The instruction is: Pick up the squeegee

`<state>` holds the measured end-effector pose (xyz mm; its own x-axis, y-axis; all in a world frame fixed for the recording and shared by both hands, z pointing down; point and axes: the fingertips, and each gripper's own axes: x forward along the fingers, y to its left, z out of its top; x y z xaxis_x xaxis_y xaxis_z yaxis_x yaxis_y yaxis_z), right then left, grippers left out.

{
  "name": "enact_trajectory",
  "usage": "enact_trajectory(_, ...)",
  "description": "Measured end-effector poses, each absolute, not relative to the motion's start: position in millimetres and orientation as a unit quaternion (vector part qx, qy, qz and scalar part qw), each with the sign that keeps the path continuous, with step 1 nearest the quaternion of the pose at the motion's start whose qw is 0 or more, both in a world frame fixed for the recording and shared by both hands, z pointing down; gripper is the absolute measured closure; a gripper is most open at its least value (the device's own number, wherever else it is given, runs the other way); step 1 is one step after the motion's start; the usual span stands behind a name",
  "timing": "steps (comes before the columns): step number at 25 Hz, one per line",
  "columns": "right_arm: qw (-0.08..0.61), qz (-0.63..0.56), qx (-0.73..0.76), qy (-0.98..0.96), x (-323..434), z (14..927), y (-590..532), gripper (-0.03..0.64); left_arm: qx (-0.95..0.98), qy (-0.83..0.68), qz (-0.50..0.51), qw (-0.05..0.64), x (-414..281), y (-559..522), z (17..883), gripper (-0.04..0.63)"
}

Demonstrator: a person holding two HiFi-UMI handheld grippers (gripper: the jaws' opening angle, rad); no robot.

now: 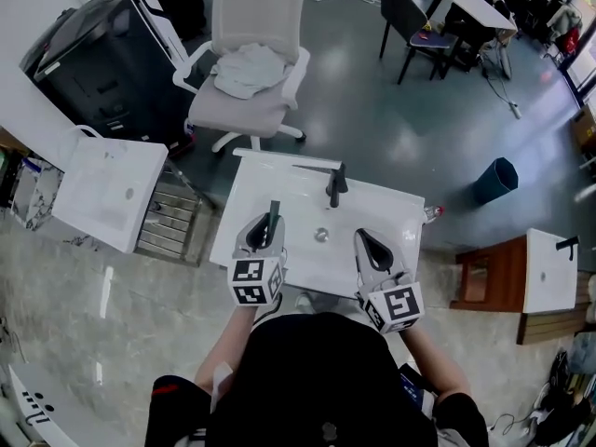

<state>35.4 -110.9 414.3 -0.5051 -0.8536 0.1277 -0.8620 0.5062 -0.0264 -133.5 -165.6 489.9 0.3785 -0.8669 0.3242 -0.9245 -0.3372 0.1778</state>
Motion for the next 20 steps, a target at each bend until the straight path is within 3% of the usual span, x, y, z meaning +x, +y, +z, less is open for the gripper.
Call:
enact_trajectory(11,0.020,0.029,0.492,-0.870,25.9,387.7,-109.8,0.614,0.856,-0.514,0.020,0.040,-115.4,-161.5,397.9,0.488)
enact_trajectory(20,0.009,0.007,0.499,-0.866,29.1,365.3,-111.6,0.614,0.864,-0.503,-0.025,-0.003,-110.2,-153.3,362.0,0.488)
